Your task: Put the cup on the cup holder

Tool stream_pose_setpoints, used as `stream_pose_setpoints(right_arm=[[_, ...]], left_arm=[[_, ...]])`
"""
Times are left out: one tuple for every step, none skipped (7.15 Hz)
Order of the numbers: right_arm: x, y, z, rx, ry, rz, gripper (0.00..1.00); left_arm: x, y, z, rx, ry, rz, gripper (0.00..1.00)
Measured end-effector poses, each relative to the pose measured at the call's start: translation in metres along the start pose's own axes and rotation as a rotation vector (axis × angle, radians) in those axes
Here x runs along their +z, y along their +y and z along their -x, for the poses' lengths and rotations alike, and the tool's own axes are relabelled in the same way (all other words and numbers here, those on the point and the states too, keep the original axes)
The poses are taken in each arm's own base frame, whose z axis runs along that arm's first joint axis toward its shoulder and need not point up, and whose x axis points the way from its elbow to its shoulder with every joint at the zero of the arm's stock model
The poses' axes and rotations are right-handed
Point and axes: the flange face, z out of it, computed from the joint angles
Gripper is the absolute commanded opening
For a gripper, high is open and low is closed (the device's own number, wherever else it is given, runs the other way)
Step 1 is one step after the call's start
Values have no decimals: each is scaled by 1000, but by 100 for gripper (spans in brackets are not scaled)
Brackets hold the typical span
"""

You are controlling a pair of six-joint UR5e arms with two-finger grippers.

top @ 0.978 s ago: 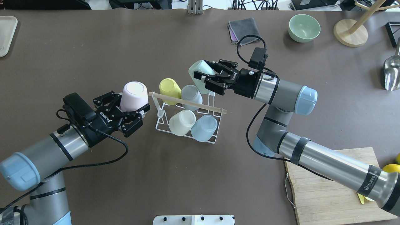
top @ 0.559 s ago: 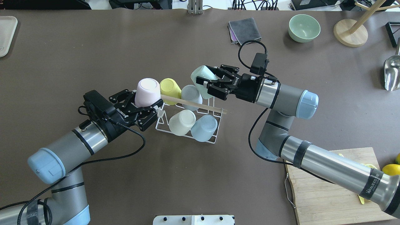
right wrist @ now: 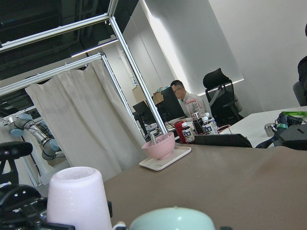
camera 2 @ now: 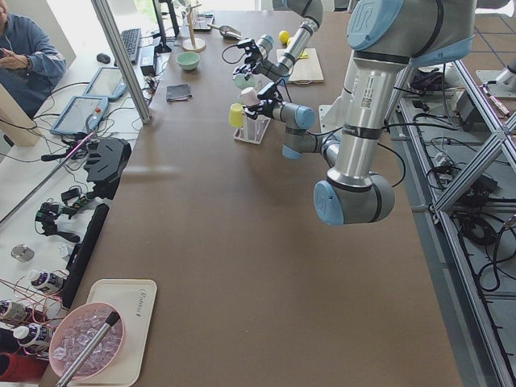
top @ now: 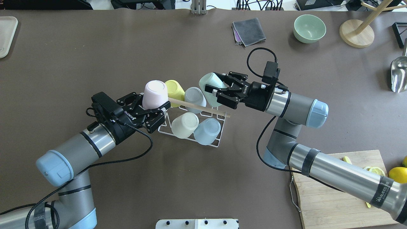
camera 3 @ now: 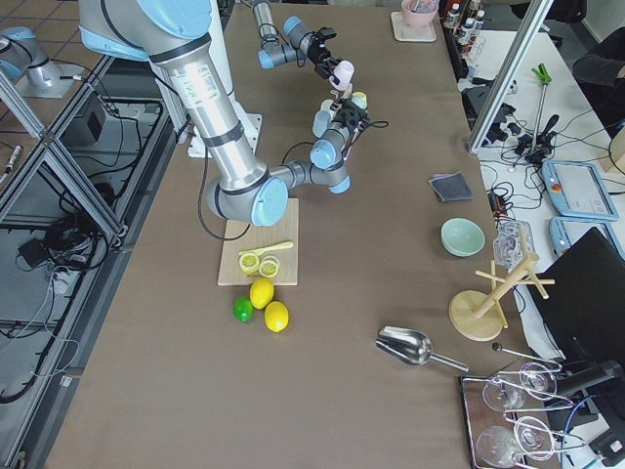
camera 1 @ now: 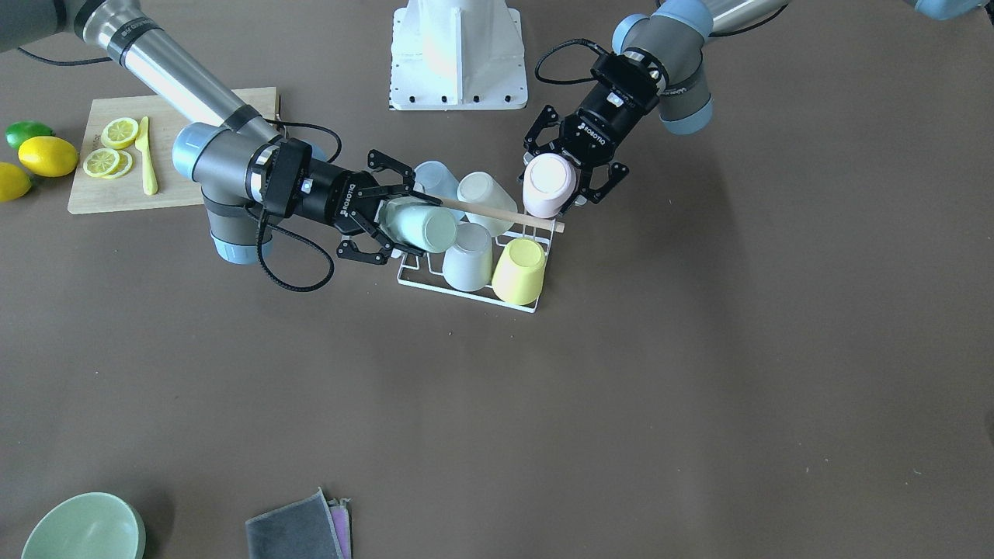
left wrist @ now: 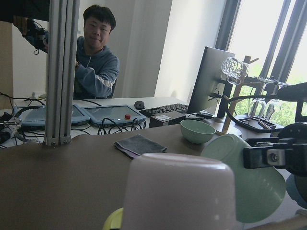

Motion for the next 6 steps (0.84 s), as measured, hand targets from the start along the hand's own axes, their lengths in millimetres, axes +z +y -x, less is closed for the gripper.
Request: stream_pose_setpoints(right_arm=[[-1, -1, -2, -1, 11, -12, 100], [-1, -6, -5, -4, 23, -24, 100], [-2, -19, -13, -19, 41, -36, 100], [-3, -42, -30, -47, 79, -36, 100], [-2, -72, -51, -78, 140, -7, 100], [-2, -109, -72, -100, 214, 55, 100]], left_arm=[[-1, 0, -2, -5, 8, 0, 0], [-3, -5, -4, -10, 18, -11, 0], [-5, -8, -4, -10, 25, -20, 0], [-7, -6, -3, -6, 23, -17, 0], [-7, -3, -2, -2, 19, -10, 0], [-5, 2, -1, 2, 14, -2, 0]])
